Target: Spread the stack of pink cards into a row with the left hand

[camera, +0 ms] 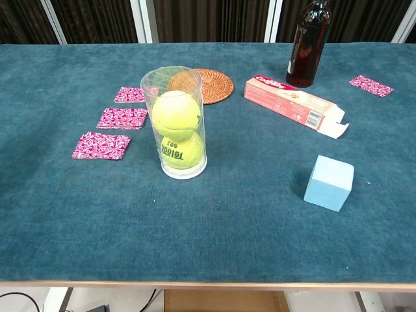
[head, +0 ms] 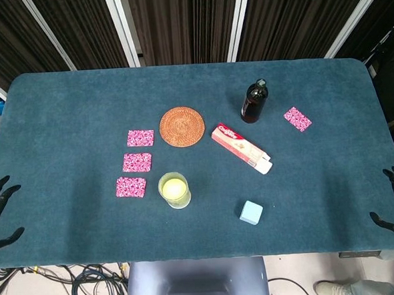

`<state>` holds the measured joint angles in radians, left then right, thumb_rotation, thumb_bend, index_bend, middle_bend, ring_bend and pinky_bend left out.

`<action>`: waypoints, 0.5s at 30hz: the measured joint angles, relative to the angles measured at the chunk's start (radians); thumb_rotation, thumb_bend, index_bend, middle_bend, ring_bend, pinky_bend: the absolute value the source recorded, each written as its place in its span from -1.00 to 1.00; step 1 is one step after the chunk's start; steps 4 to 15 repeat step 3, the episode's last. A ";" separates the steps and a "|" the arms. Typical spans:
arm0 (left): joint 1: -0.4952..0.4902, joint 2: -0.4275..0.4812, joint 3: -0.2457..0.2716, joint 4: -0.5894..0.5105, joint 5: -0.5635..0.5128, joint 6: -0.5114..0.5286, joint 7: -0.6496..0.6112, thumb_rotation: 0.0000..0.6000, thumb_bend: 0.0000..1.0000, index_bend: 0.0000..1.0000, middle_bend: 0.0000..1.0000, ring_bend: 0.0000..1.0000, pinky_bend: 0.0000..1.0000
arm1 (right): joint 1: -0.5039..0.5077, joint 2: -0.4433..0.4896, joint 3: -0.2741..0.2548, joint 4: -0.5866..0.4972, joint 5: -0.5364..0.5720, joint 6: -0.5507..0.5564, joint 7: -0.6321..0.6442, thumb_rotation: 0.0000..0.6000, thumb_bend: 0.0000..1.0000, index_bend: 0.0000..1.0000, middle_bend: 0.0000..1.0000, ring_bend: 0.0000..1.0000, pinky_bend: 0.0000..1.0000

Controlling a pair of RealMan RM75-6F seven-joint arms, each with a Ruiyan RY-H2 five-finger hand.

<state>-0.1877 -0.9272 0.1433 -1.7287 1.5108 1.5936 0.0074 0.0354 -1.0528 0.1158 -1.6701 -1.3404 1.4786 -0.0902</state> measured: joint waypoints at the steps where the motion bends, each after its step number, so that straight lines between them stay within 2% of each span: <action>1: 0.012 -0.007 0.001 0.013 0.012 0.017 -0.012 1.00 -0.64 -0.59 -0.79 -1.00 -1.00 | 0.000 0.000 0.000 0.002 -0.004 0.002 0.005 1.00 -0.67 -0.77 -0.84 -0.71 -0.61; 3: 0.032 -0.017 -0.002 0.031 0.030 0.044 -0.038 1.00 -0.64 -0.59 -0.79 -1.00 -1.00 | -0.001 0.000 0.000 0.005 -0.008 0.003 0.012 1.00 -0.67 -0.77 -0.84 -0.71 -0.61; 15: 0.032 -0.017 -0.002 0.031 0.030 0.044 -0.038 1.00 -0.64 -0.59 -0.79 -1.00 -1.00 | -0.001 0.000 0.000 0.005 -0.008 0.003 0.012 1.00 -0.67 -0.77 -0.84 -0.71 -0.61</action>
